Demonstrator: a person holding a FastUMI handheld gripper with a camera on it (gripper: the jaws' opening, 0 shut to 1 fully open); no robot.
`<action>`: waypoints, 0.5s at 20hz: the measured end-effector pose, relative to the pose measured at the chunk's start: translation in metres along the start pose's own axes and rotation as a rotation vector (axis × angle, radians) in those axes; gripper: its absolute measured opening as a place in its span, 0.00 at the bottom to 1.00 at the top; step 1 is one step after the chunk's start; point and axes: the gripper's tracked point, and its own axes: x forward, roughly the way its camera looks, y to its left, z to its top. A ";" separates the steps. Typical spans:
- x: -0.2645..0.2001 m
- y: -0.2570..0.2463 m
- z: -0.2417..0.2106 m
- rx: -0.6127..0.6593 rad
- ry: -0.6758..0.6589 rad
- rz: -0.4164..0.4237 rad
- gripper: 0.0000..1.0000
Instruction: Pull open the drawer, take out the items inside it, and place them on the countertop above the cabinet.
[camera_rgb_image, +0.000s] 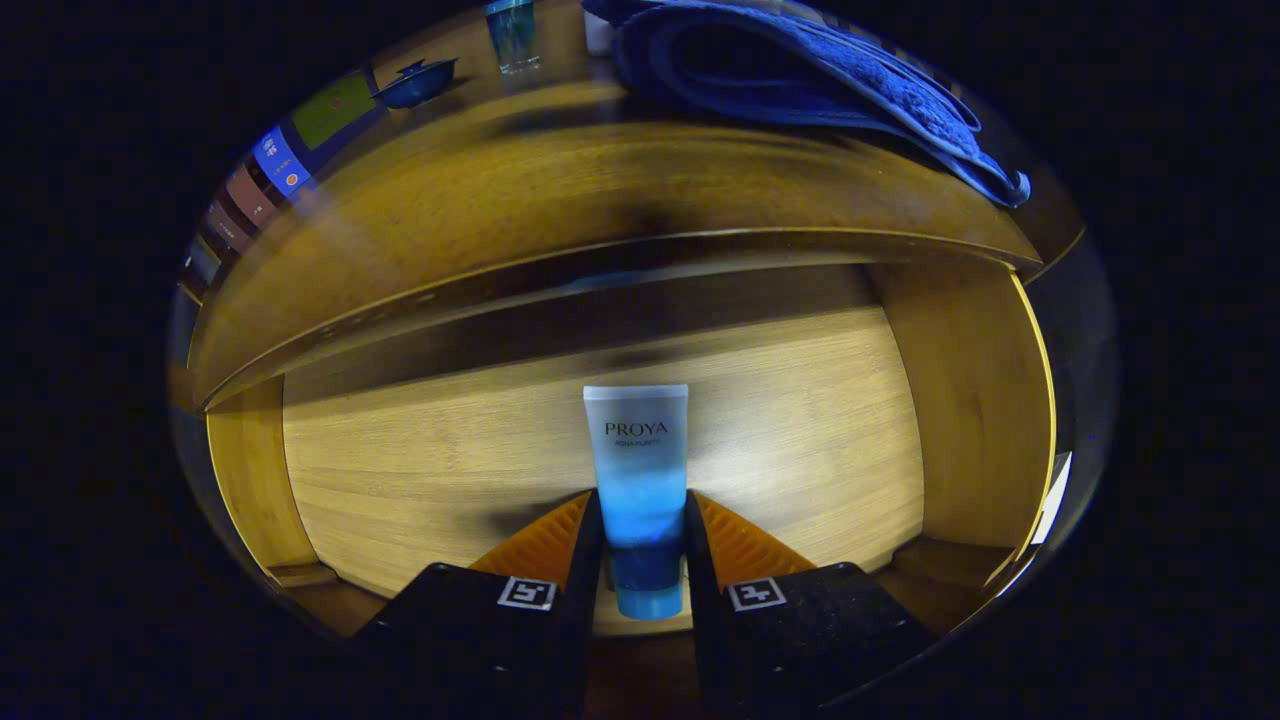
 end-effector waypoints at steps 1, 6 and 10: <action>-0.006 0.006 0.003 -0.004 -0.020 0.019 0.41; -0.020 0.009 0.011 -0.024 -0.049 -0.028 0.41; -0.066 0.020 0.008 -0.056 -0.072 -0.086 0.41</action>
